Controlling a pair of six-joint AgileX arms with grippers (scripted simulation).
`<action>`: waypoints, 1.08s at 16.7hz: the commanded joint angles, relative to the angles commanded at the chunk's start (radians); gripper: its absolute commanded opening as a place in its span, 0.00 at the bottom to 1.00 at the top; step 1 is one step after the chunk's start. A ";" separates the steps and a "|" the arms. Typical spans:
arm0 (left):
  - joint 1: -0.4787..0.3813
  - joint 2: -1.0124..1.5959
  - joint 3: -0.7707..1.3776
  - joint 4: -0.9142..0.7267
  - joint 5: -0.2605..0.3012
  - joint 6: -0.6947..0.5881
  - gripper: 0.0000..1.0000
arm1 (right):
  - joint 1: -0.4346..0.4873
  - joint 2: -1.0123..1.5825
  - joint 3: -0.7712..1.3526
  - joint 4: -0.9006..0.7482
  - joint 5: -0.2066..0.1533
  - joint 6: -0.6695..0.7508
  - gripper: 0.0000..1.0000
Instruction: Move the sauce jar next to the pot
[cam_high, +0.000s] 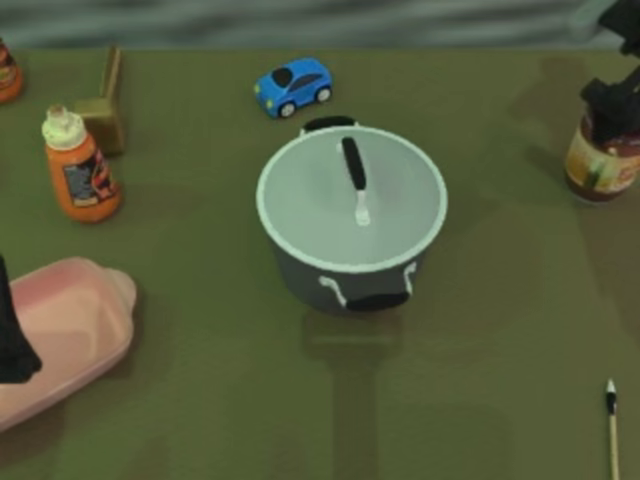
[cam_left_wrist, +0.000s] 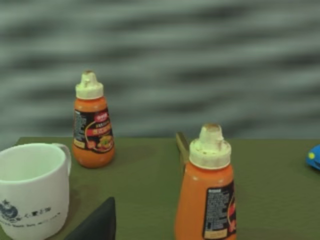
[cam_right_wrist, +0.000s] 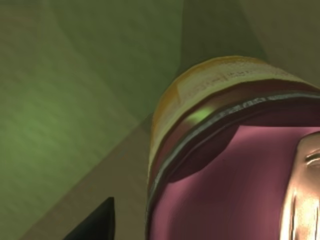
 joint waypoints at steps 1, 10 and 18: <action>0.000 0.000 0.000 0.000 0.000 0.000 1.00 | 0.001 -0.007 -0.024 0.021 0.000 0.000 1.00; 0.000 0.000 0.000 0.000 0.000 0.000 1.00 | 0.009 -0.078 -0.340 0.261 -0.001 0.007 1.00; 0.000 0.000 0.000 0.000 0.000 0.000 1.00 | 0.009 -0.078 -0.340 0.261 -0.001 0.007 0.62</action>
